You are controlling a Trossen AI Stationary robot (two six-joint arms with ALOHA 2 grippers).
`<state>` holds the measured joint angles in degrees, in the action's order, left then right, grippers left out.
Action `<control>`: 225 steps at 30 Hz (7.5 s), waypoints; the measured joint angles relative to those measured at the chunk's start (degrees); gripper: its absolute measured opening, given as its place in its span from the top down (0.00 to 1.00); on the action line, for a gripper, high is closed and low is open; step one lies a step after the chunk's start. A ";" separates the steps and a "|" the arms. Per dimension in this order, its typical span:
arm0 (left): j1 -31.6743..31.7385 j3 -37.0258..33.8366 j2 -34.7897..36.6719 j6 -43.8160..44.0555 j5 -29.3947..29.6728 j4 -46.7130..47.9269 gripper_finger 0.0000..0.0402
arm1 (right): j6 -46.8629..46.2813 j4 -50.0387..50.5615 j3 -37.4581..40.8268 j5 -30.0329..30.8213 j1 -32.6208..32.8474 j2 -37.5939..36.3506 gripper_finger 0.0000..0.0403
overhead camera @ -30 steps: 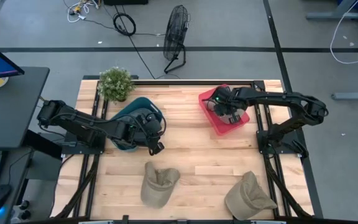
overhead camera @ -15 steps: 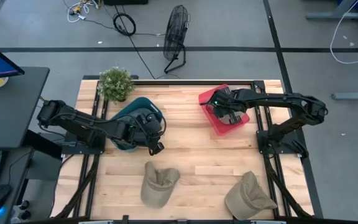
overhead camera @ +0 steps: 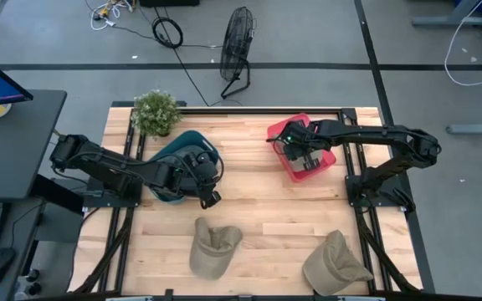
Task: Pick & Place hat
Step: Put the top brown cap into the red bin, then put the left brown cap into the red bin
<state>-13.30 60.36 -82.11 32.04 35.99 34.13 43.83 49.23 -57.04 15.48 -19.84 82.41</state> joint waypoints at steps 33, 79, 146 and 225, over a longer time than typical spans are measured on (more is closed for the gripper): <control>-6.36 0.02 0.00 -10.36 -18.39 -7.07 0.70 | -31.67 -10.90 0.02 -2.18 25.21 0.00 0.54; -13.49 0.17 -16.76 0.38 -30.54 -18.68 0.96 | -38.44 -32.88 0.07 -11.90 36.35 0.00 0.54; 3.56 7.72 -17.29 -24.97 -20.14 -19.50 0.66 | -34.00 -41.87 0.02 -16.40 30.14 18.44 0.52; 3.54 7.85 -17.22 -22.07 -16.28 -13.88 0.66 | 15.10 -4.23 12.60 15.41 4.74 -11.54 0.65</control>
<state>-9.76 68.21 -99.33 9.97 19.70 20.25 58.94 45.00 -44.43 30.89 -15.10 70.87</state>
